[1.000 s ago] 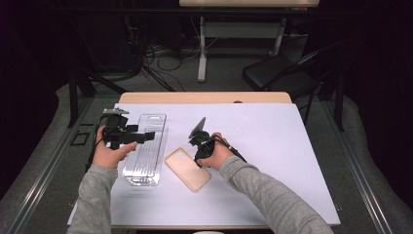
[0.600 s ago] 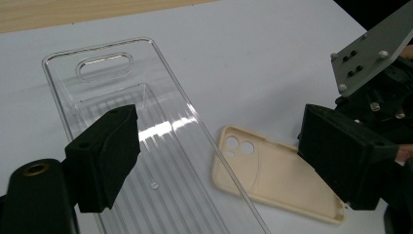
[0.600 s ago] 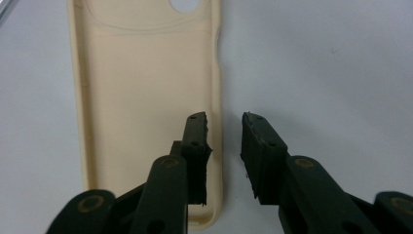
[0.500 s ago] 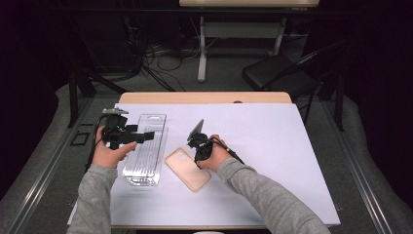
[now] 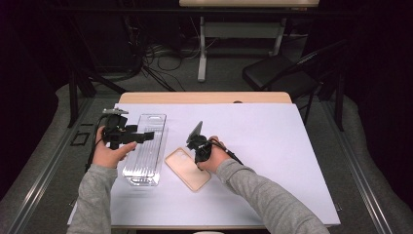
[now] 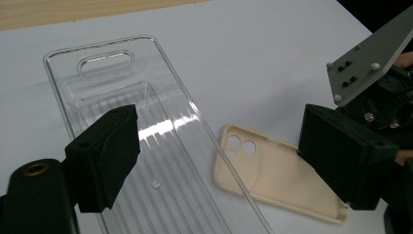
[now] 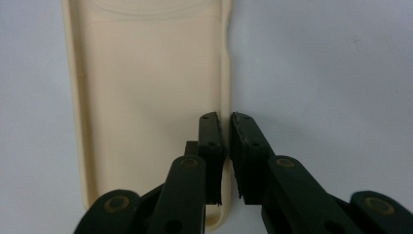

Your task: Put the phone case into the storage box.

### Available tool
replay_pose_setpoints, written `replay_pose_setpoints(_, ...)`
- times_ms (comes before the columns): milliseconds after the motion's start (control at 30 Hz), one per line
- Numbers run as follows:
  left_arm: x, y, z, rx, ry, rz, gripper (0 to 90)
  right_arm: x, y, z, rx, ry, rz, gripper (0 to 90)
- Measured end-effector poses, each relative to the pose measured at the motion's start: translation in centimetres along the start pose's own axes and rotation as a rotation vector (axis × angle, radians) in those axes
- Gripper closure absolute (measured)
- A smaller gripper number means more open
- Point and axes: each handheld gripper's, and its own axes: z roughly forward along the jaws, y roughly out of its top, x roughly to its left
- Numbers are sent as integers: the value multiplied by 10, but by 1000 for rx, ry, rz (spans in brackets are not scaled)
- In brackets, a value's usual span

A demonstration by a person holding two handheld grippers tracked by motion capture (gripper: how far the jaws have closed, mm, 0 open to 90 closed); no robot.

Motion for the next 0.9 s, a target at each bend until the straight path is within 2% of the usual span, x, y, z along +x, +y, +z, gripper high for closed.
replay_pose_setpoints(900,1,-1,2,5,2,-5,151,1,0,0,3,-14,-9,866)
